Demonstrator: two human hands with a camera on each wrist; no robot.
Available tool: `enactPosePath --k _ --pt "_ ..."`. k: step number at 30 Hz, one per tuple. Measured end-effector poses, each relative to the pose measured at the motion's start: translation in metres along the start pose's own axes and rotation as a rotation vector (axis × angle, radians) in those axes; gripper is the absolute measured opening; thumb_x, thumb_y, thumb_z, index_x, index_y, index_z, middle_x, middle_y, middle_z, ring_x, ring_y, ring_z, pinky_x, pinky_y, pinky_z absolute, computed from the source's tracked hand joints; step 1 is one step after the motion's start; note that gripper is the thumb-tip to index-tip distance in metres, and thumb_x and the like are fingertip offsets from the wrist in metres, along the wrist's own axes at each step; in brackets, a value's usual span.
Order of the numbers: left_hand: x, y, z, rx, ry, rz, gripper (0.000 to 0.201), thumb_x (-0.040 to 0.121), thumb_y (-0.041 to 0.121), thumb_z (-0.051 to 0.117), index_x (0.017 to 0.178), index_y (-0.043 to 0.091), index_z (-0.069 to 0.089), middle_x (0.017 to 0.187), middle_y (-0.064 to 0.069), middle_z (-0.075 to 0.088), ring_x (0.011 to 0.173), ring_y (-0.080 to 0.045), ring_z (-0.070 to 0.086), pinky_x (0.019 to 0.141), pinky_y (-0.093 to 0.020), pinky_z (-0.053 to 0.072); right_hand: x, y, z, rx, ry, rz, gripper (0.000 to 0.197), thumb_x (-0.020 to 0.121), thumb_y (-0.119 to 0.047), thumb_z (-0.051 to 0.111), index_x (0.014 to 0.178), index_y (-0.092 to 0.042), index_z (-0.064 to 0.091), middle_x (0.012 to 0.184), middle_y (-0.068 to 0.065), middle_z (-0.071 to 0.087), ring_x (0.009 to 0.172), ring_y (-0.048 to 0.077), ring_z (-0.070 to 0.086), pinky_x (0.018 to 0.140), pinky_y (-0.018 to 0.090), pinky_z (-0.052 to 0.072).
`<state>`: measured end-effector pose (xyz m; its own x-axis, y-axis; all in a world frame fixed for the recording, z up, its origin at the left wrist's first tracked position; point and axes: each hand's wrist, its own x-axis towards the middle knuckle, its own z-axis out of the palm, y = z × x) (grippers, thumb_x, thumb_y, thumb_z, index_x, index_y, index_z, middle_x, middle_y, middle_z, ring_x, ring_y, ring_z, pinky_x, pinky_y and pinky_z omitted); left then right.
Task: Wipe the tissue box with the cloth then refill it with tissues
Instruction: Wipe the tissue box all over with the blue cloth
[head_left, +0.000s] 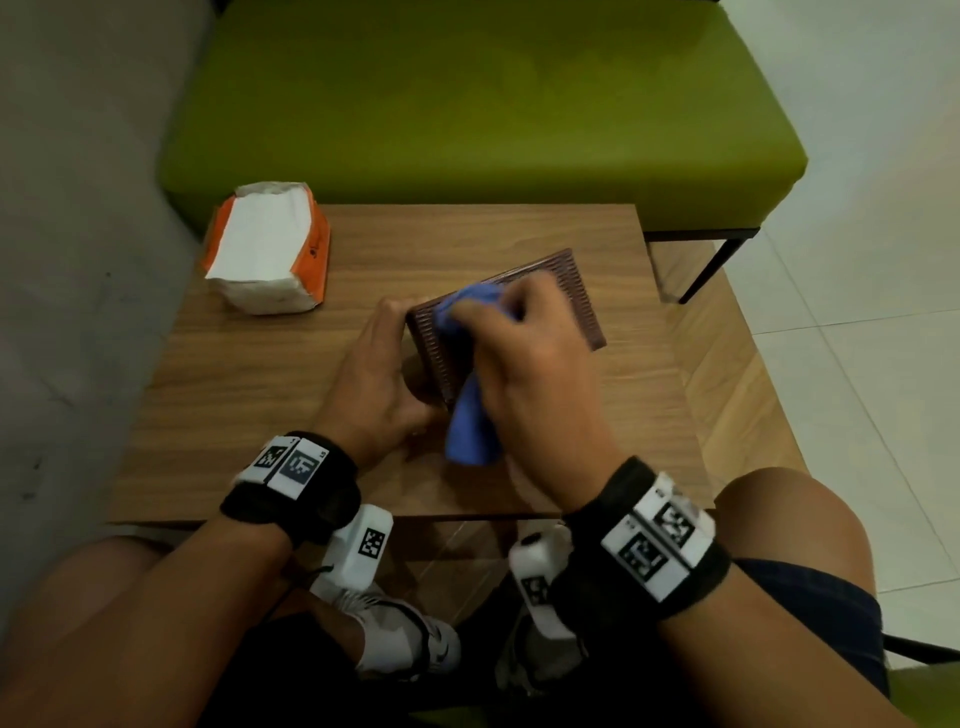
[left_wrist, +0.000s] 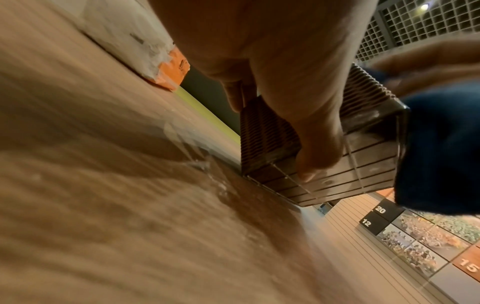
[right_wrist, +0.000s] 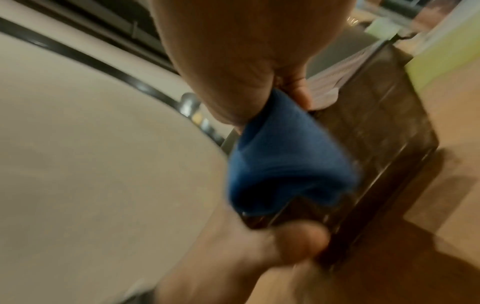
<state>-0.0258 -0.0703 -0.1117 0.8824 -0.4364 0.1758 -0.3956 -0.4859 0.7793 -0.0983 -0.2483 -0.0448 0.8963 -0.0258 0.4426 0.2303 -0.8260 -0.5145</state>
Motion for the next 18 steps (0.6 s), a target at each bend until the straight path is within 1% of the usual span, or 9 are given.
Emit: enactPosePath --k 2,4,6,9,11,13,15,16,18 --pt "-0.001 -0.001 0.001 0.040 -0.006 0.021 0.095 0.065 0.024 0.103 0.141 0.022 0.047 0.134 0.002 0.057 0.119 -0.001 0.053 0.095 -0.001 0.037 0.010 0.025 -0.010 -0.007 0.195 0.154 0.027 0.100 -0.011 0.057 0.119 -0.010 0.077 0.104 0.007 0.049 0.090 0.018 0.050 0.073 0.029 0.044" --pt "-0.002 0.000 0.003 0.056 -0.013 0.021 0.098 0.065 0.027 0.103 0.145 0.019 0.046 0.134 0.006 0.053 0.120 0.000 0.050 0.097 0.001 0.034 0.013 0.031 -0.016 -0.026 0.286 0.224 0.026 0.100 -0.009 0.057 0.116 -0.008 0.077 0.102 0.007 0.049 0.088 0.018 0.049 0.072 0.029 0.043" --pt "-0.002 0.001 0.003 0.037 -0.013 0.014 0.095 0.068 0.023 0.100 0.146 0.018 0.046 0.135 0.005 0.053 0.120 -0.004 0.052 0.098 -0.004 0.037 0.005 0.010 -0.010 -0.037 0.138 0.078 0.026 0.102 -0.014 0.056 0.119 -0.007 0.075 0.105 0.011 0.052 0.092 0.018 0.048 0.073 0.026 0.042" --pt "-0.003 0.003 0.001 -0.019 -0.027 -0.002 0.084 0.076 0.015 0.091 0.147 0.021 0.046 0.140 0.002 0.056 0.123 -0.010 0.058 0.103 -0.022 0.047 -0.010 -0.011 -0.003 -0.087 -0.131 -0.136 0.027 0.104 -0.018 0.059 0.127 -0.011 0.071 0.112 0.012 0.052 0.099 0.021 0.048 0.072 0.029 0.045" --pt "-0.003 0.002 -0.001 0.010 -0.022 0.021 0.092 0.070 0.015 0.097 0.147 0.017 0.046 0.140 0.003 0.055 0.125 -0.006 0.055 0.106 -0.016 0.044 -0.005 0.006 -0.008 -0.062 -0.044 -0.080 0.027 0.101 -0.014 0.059 0.124 -0.012 0.073 0.110 0.012 0.052 0.098 0.022 0.050 0.072 0.034 0.046" --pt "-0.004 0.002 -0.001 0.043 -0.032 0.026 0.099 0.068 0.022 0.101 0.149 0.017 0.045 0.142 0.006 0.051 0.127 0.001 0.049 0.104 -0.002 0.036 0.003 0.030 -0.018 -0.018 0.173 0.120 0.028 0.098 -0.010 0.057 0.119 -0.011 0.075 0.107 0.013 0.053 0.093 0.021 0.053 0.075 0.038 0.048" --pt "-0.004 0.004 0.001 0.050 -0.038 0.027 0.100 0.068 0.027 0.101 0.150 0.018 0.044 0.144 0.004 0.052 0.130 0.002 0.048 0.105 0.000 0.033 0.003 0.038 -0.024 -0.031 0.287 0.275 0.029 0.098 -0.011 0.054 0.119 -0.010 0.075 0.107 0.013 0.054 0.091 0.020 0.053 0.076 0.038 0.050" --pt "-0.004 0.004 0.002 0.050 -0.037 0.026 0.101 0.068 0.028 0.101 0.151 0.019 0.043 0.145 0.002 0.052 0.130 0.001 0.049 0.105 -0.001 0.034 -0.001 0.032 -0.021 -0.053 0.256 0.277 0.029 0.099 -0.012 0.054 0.121 -0.010 0.073 0.108 0.013 0.053 0.092 0.020 0.052 0.076 0.037 0.050" --pt "-0.004 0.005 0.001 0.026 -0.033 0.013 0.099 0.069 0.023 0.101 0.150 0.021 0.043 0.145 0.000 0.055 0.130 -0.003 0.052 0.106 -0.008 0.040 -0.014 0.007 -0.009 -0.083 0.070 0.118 0.029 0.104 -0.014 0.054 0.128 -0.010 0.070 0.112 0.014 0.054 0.096 0.022 0.052 0.076 0.037 0.051"
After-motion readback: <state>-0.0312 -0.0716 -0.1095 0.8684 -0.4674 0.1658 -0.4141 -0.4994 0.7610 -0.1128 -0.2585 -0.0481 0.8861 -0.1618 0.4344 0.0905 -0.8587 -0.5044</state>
